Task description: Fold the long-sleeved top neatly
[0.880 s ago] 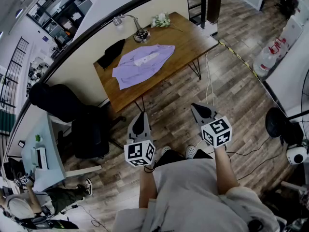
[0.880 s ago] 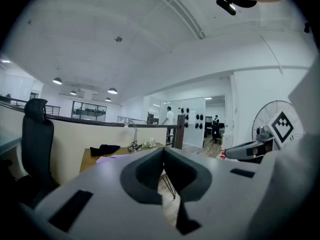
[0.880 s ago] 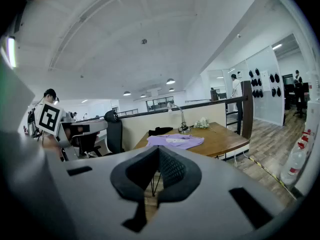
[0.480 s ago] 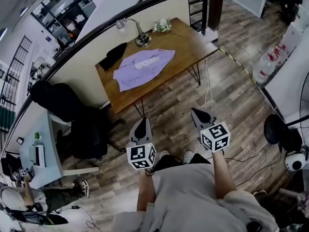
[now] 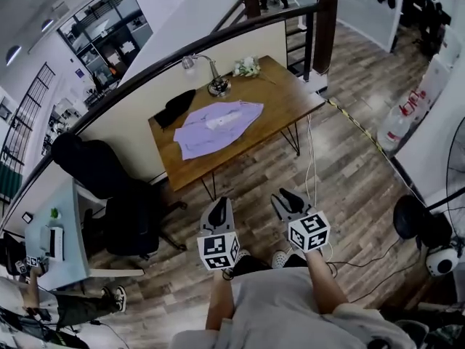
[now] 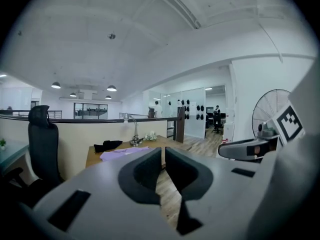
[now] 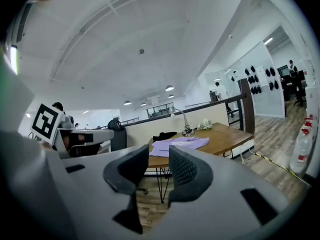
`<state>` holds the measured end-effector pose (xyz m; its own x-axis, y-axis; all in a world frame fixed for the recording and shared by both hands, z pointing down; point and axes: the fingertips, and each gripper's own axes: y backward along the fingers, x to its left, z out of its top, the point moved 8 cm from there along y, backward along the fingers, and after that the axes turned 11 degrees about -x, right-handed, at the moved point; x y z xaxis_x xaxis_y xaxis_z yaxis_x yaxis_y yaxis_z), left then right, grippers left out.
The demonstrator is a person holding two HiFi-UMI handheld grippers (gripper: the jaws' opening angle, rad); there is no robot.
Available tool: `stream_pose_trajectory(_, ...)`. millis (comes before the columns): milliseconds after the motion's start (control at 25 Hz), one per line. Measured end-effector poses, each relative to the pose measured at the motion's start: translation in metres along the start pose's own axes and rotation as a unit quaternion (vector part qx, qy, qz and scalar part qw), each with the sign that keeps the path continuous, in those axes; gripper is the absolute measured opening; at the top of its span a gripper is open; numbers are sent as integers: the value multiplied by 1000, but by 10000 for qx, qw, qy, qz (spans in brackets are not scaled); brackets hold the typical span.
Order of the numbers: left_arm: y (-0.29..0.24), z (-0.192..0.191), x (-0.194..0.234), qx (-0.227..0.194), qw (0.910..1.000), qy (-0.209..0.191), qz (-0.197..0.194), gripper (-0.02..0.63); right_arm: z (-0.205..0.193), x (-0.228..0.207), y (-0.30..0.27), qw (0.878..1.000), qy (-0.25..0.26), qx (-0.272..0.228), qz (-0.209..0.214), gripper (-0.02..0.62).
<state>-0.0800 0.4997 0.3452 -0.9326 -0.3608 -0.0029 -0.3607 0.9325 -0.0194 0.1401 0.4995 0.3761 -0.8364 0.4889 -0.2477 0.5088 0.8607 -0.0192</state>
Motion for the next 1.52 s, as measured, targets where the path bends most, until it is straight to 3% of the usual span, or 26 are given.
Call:
stream_pose_trajectory(80,0,1,-5,-55,10000,-9,-6,36,-1,-3,2,10000,-7,51,-18,139)
stream_pose_trajectory(200,3,0,-7,-86,10000,-18,-15,117,-4,-6,3,9999,-26,148,-29,185)
stream_pose_trajectory(360,7,0,-6,-102,9999,-27,33,138,-6,-10,3,9998,-41,187,-11,202)
stream_pose_trajectory(560,13,-4,-1,76,9998,35,185,138,-18,-9,2,9990,-166,375,180,236)
stream_pose_trajectory(960,-2,-18,14,146,9994,119,281,138,-25,-22,-30,9979,-221,548,247,239)
stream_pose_trajectory(1520,-101,-25,89,242,9980,494,298,138,-27,-68,-134,9955,-462,821,-67,236)
